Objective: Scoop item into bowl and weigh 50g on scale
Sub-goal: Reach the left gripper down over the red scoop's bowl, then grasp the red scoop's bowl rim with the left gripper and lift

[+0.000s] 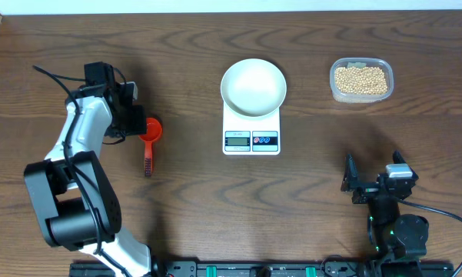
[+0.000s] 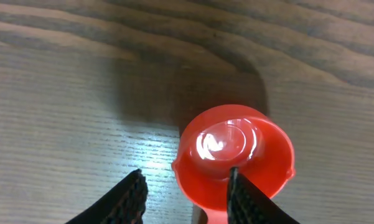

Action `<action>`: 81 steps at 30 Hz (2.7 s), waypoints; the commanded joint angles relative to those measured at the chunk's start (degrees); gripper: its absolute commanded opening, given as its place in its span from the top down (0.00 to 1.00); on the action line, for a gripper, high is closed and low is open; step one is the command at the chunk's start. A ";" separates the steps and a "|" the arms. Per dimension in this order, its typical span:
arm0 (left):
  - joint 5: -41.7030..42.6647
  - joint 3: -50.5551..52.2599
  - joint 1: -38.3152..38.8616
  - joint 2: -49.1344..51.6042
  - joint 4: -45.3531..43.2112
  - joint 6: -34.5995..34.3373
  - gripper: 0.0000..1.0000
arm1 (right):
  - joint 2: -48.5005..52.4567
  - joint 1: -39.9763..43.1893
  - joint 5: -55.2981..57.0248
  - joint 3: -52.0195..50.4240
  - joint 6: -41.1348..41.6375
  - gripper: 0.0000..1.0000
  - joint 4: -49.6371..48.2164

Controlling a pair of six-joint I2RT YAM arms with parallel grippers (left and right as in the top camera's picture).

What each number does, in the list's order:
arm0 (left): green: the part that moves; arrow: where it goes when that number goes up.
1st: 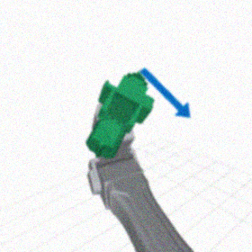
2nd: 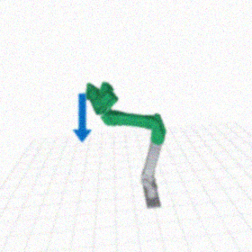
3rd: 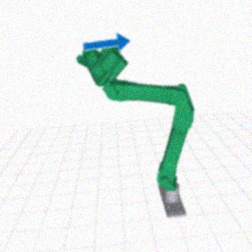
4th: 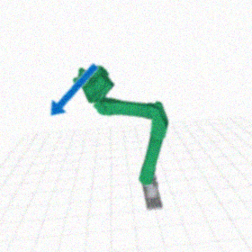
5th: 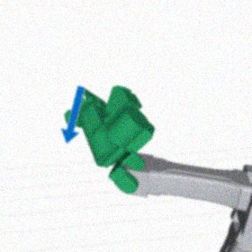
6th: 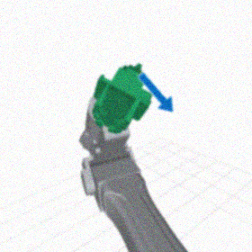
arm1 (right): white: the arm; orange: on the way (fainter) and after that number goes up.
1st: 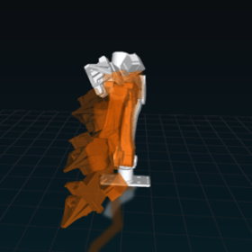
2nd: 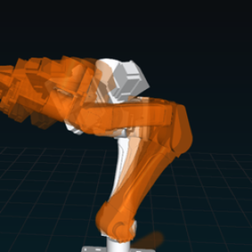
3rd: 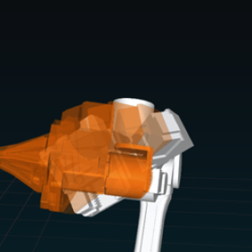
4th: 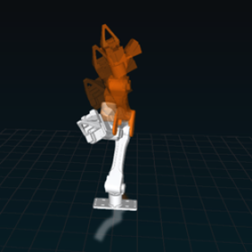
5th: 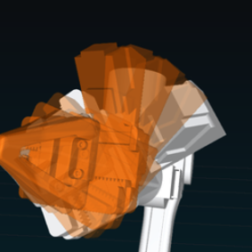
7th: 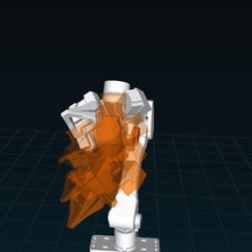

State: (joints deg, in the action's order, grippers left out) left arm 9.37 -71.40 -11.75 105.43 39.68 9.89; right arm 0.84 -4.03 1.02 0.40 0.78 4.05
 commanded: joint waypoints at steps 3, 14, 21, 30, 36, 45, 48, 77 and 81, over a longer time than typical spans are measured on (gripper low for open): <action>0.70 -0.94 -0.09 3.50 -0.55 0.59 0.59 | -0.42 0.20 -0.09 -0.09 -0.63 0.01 0.24; 0.72 -0.94 -0.09 5.95 -1.75 0.11 0.73 | -0.42 0.20 -0.09 -0.09 -0.63 0.01 0.24; 0.74 -0.94 -0.09 5.95 -2.71 -1.18 0.74 | -0.42 0.20 -0.09 -0.09 -0.63 0.01 0.24; 0.76 -0.11 -0.07 5.97 -4.04 -2.29 0.78 | -0.42 0.20 -0.09 -0.09 -0.63 0.01 0.24; 0.74 0.74 -0.07 5.97 -4.90 -2.71 0.81 | -0.42 0.20 -0.09 -0.09 -0.63 0.01 0.24; 0.74 0.79 -0.09 5.97 -5.31 -2.71 0.89 | -0.42 0.20 -0.09 -0.09 -0.63 0.01 0.24; 0.74 0.79 -0.09 5.97 -5.33 -3.15 0.89 | -0.42 0.20 -0.09 -0.09 -0.63 0.01 0.24; 0.72 4.11 -0.07 6.03 -7.72 -6.08 0.92 | -0.42 0.20 -0.09 -0.09 -0.63 0.01 0.24; 0.72 3.67 -0.09 5.73 -7.93 -8.24 0.93 | -0.42 0.20 -0.09 -0.09 -0.63 0.01 0.24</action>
State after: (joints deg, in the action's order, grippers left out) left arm 10.46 -68.60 -11.79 110.89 31.62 3.57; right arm 0.84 -4.03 1.02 0.40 0.78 4.05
